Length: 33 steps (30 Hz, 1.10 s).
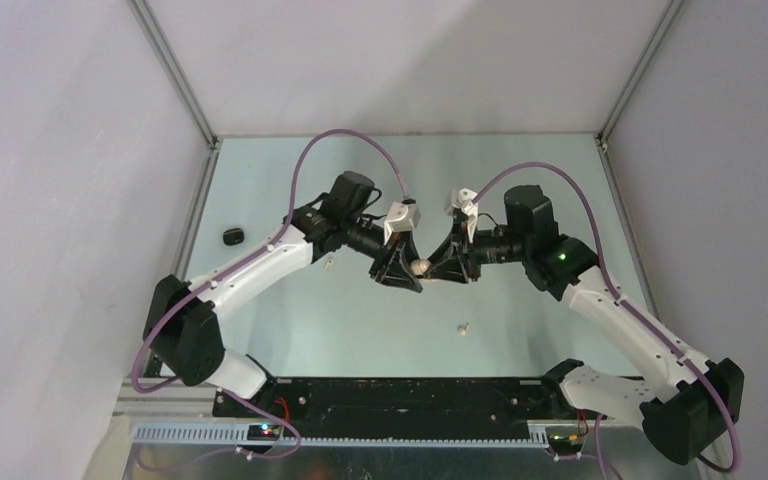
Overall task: Insert the wireless bluetooth earbuds into the charging case
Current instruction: Open the charging case.
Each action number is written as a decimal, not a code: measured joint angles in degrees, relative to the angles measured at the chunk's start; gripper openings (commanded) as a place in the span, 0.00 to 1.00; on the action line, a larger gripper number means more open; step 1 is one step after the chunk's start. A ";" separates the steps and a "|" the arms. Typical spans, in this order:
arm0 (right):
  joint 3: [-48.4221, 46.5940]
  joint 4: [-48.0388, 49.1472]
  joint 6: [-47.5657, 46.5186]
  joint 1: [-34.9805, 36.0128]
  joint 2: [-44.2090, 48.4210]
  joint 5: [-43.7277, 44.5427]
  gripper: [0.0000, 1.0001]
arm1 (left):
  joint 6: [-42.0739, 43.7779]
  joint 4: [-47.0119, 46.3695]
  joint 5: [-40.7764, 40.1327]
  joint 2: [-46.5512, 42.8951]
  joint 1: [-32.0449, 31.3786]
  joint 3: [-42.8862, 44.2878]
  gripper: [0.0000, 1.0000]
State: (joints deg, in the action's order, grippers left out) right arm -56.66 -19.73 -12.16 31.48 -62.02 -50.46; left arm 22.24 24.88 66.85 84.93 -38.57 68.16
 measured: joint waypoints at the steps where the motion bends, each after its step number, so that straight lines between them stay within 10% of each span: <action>1: 0.11 0.09 0.00 0.00 0.00 0.00 0.01 | -0.24 -0.04 -0.02 0.00 0.00 0.00 0.42; 10: 0.83 0.61 0.79 -0.22 0.59 -0.02 0.03 | -0.07 -0.55 -0.28 0.04 0.00 0.00 0.16; 14: 1.05 1.01 1.51 -0.52 0.59 -0.22 0.24 | 0.96 -0.37 -0.31 0.04 0.00 0.00 0.07; 33: 1.18 1.66 2.67 -6.29 1.92 -1.44 0.66 | 4.26 3.06 0.98 -0.24 -0.11 0.00 0.02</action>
State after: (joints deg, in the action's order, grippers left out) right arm -55.48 -18.06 -9.50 25.19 -60.10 -51.90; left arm 26.50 27.94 67.83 84.68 -38.68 68.16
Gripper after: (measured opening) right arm 0.616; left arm 0.327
